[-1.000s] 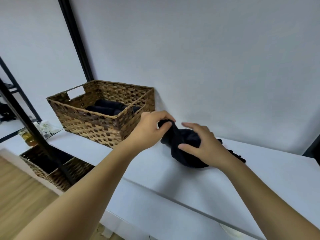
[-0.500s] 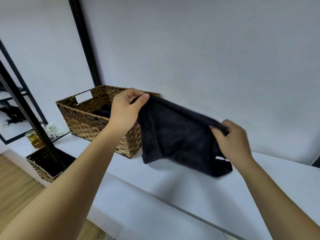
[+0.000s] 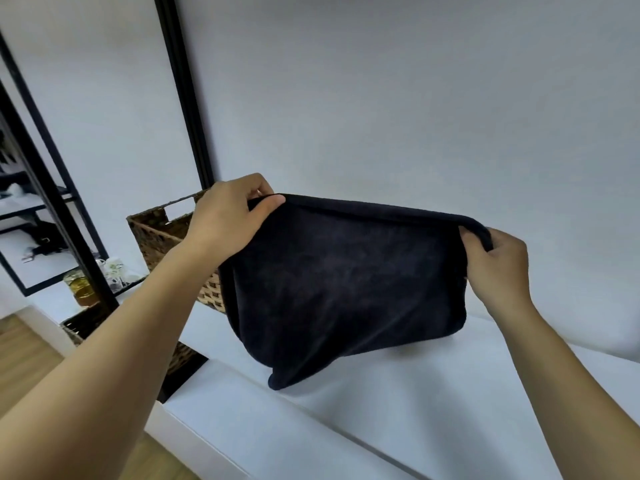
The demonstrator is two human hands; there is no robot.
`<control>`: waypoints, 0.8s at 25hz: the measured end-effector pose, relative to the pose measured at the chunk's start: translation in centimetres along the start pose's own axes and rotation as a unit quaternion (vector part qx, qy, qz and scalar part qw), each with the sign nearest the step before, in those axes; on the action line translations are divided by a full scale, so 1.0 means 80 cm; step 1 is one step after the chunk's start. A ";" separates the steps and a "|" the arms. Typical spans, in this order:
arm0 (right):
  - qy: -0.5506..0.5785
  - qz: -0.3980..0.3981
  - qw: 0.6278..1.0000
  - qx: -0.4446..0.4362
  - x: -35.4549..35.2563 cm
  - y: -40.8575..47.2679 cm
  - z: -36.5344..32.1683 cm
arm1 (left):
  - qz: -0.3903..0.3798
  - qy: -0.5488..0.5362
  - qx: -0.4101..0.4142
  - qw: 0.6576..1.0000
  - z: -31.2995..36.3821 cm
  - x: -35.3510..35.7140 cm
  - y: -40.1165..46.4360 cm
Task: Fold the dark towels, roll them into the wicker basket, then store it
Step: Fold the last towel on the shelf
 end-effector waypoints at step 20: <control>0.244 -0.169 0.914 0.277 -0.007 -0.016 0.023 | -0.324 -0.335 -0.168 0.869 0.079 0.079 -0.045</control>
Point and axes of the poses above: each hand's wrist, its own y-axis towards the middle knuckle, its own x-axis out of the palm, z = x × y, the point moved 8 cm from there along y, towards the middle knuckle, and after that the axes turned 13 degrees about z, right-handed, at the moved point
